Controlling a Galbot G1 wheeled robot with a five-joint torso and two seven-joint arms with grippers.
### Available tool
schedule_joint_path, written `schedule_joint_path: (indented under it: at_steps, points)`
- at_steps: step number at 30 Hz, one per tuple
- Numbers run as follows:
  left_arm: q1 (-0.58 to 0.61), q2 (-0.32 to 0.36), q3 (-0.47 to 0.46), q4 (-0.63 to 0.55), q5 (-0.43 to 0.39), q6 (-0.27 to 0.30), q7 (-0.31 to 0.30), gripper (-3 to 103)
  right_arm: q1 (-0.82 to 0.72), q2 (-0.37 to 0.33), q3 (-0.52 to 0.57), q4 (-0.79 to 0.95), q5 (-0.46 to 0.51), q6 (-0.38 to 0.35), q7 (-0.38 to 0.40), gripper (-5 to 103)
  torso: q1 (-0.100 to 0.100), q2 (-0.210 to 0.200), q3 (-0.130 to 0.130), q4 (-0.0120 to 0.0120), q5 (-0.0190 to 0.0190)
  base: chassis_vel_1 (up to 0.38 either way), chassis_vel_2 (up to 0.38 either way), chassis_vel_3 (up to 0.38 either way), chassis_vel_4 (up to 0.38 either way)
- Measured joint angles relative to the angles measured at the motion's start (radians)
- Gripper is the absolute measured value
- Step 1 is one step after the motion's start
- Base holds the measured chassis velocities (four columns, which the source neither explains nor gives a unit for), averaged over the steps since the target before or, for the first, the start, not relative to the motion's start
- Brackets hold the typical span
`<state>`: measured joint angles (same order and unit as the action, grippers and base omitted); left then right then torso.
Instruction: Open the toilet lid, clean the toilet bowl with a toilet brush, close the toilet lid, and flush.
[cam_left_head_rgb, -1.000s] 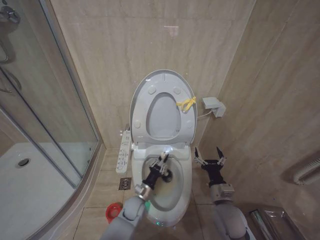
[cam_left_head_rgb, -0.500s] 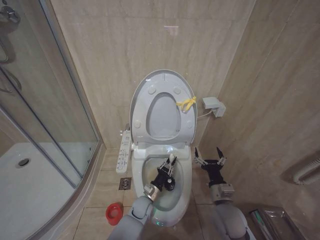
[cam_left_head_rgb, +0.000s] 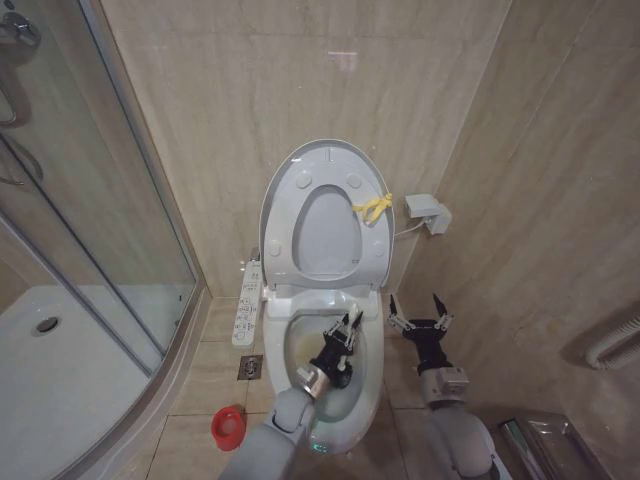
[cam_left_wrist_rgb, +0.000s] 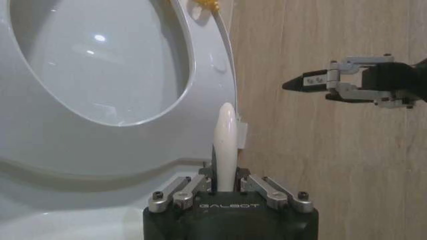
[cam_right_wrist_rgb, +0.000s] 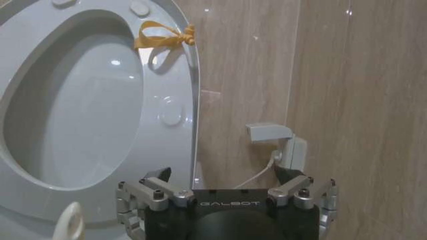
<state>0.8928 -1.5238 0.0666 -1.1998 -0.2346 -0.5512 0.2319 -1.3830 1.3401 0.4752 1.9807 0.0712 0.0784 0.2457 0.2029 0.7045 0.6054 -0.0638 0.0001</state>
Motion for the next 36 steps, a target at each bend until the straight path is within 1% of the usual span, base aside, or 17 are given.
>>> schedule_joint_path:
  at_steps: [5,9,10,14,17,19,22,23,24,26,27,29,30,31,33,34,36]
  points:
    - [-0.012,0.003,-0.011,-0.030,-0.003,0.002,0.001,19,0.000,0.000,0.000,0.000,0.000,0.000,0.000,100,0.000,0.000,0.000,-0.0005,-0.0001,0.000,0.000,0.000,0.000]
    - [-0.008,0.004,-0.013,0.001,-0.001,0.001,0.009,19,0.000,0.000,0.000,0.000,0.000,0.000,0.000,100,0.000,0.000,0.000,-0.0003,0.0000,0.000,0.000,0.000,0.000]
    - [0.000,0.004,-0.013,0.014,0.000,0.000,0.011,19,0.000,0.000,0.000,0.000,0.000,0.000,0.000,100,0.000,0.000,0.000,0.0000,0.0000,0.000,0.000,0.000,0.000]
    - [0.016,0.008,-0.018,0.000,0.001,-0.001,0.011,19,0.000,0.000,0.000,0.000,0.000,0.000,0.000,100,0.000,0.000,0.000,0.0000,-0.0001,0.000,0.000,0.000,0.000]
    - [0.029,0.028,-0.030,-0.065,0.022,0.000,0.004,19,0.000,0.000,0.000,0.000,0.000,0.000,0.000,100,0.000,0.000,0.000,-0.0006,-0.0003,0.000,0.000,0.000,0.000]
    - [0.033,0.037,-0.038,-0.084,0.033,0.001,-0.003,19,0.000,0.000,0.000,0.000,0.000,0.000,0.000,100,0.000,0.000,0.000,-0.0006,-0.0002,0.000,0.000,0.000,0.000]
    - [0.065,0.070,-0.061,-0.169,0.055,0.015,-0.028,19,0.000,0.000,0.000,0.000,0.000,0.000,0.000,100,0.000,0.000,0.000,-0.0003,-0.0003,0.000,0.000,0.000,0.000]
    - [0.065,0.070,-0.061,-0.169,0.055,0.015,-0.028,19,0.000,0.000,0.000,0.000,0.000,0.000,0.000,100,0.000,0.000,0.000,-0.0003,-0.0003,0.000,0.000,0.000,0.000]
    - [0.077,0.078,-0.066,-0.194,0.055,0.021,-0.034,19,0.000,0.000,0.000,0.000,0.000,0.000,0.000,100,0.000,0.000,0.000,-0.0002,-0.0003,0.000,0.000,0.000,0.000]
    - [0.128,0.108,-0.098,-0.298,0.057,0.037,-0.045,19,0.000,0.000,0.000,0.000,0.000,0.000,0.000,100,0.000,0.000,0.000,-0.0003,-0.0002,0.000,0.000,0.000,0.000]
    - [0.128,0.108,-0.098,-0.298,0.057,0.037,-0.045,19,0.000,0.000,0.000,0.000,0.000,0.000,0.000,100,0.000,0.000,0.000,-0.0003,-0.0002,0.000,0.000,0.000,0.000]
    - [0.177,0.133,-0.121,-0.379,0.059,0.046,-0.050,19,0.000,0.000,0.000,0.000,0.000,0.000,0.000,100,0.000,0.000,0.000,-0.0003,-0.0003,0.000,0.000,0.000,0.000]
    - [0.177,0.133,-0.121,-0.379,0.059,0.046,-0.050,19,0.000,0.000,0.000,0.000,0.000,0.000,0.000,100,0.000,0.000,0.000,-0.0003,-0.0003,0.000,0.000,0.000,0.000]
    - [0.222,0.158,-0.142,-0.447,0.059,0.056,-0.062,19,0.000,0.000,0.000,0.000,0.000,0.000,0.000,100,0.000,0.000,0.000,-0.0001,-0.0002,0.000,0.000,0.000,0.000]
    - [0.269,0.182,-0.168,-0.522,0.059,0.060,-0.075,19,0.000,0.000,0.000,0.000,0.000,0.000,0.000,100,0.000,0.000,0.000,-0.0002,-0.0003,0.000,0.000,0.000,0.000]
    - [0.269,0.182,-0.168,-0.522,0.059,0.060,-0.075,19,0.000,0.000,0.000,0.000,0.000,0.000,0.000,100,0.000,0.000,0.000,-0.0002,-0.0003,0.000,0.000,0.000,0.000]
    - [0.300,0.199,-0.184,-0.573,0.059,0.063,-0.085,19,0.000,0.000,0.000,0.000,0.000,0.000,0.000,100,0.000,0.000,0.000,-0.0002,-0.0001,0.000,0.000,0.000,0.000]
